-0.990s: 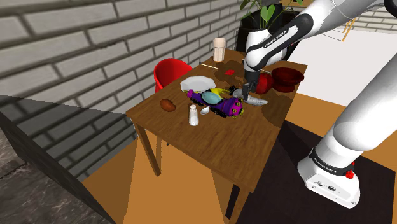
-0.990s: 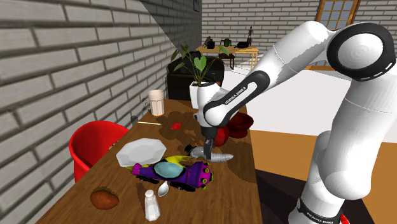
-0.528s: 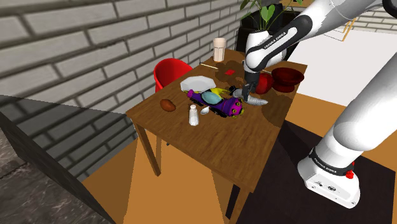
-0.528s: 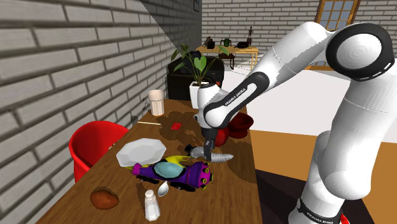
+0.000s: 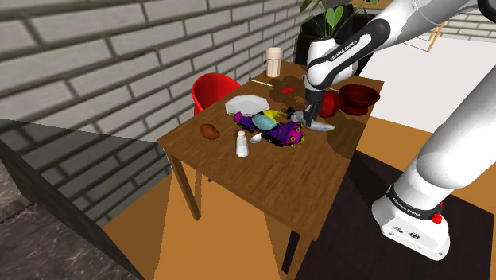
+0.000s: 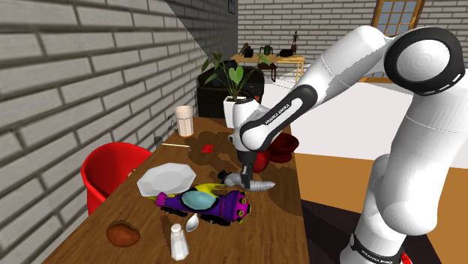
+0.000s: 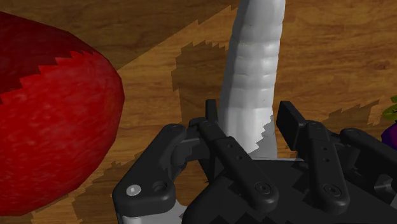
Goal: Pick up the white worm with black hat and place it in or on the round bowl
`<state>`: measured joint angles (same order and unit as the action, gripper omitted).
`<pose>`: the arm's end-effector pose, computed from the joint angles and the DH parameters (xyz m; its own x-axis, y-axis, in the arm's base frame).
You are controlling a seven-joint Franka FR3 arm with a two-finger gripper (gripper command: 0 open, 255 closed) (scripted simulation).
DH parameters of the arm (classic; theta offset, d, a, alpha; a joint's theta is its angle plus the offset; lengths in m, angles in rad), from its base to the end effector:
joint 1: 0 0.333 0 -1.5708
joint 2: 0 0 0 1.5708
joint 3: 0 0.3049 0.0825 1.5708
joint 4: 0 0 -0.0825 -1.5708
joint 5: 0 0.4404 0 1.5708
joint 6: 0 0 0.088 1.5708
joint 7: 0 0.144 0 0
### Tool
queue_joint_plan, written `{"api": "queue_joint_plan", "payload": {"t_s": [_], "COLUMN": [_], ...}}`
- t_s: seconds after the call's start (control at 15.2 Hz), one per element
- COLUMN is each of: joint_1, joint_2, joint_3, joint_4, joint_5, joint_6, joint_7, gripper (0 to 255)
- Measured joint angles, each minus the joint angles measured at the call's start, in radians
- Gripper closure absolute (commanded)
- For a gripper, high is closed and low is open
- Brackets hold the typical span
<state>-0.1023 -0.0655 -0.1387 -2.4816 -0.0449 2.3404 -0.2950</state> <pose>0.4787 -0.1184 0.2174 0.9931 0.0868 -0.0792 0.0869 -0.9962 -0.0024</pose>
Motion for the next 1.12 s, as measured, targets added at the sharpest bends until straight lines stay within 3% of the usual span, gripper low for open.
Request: {"api": "queue_joint_plan", "payload": {"t_s": [0.4,1.12], "joint_1": [0.000,-0.001], "joint_2": [-0.021,-0.118], "joint_3": [0.001,0.005], "joint_4": [0.008,0.069], "joint_5": [-0.002,-0.011], "joint_6": [-0.028,-0.186], "joint_7": [0.002,0.007], "gripper": [255,255]}}
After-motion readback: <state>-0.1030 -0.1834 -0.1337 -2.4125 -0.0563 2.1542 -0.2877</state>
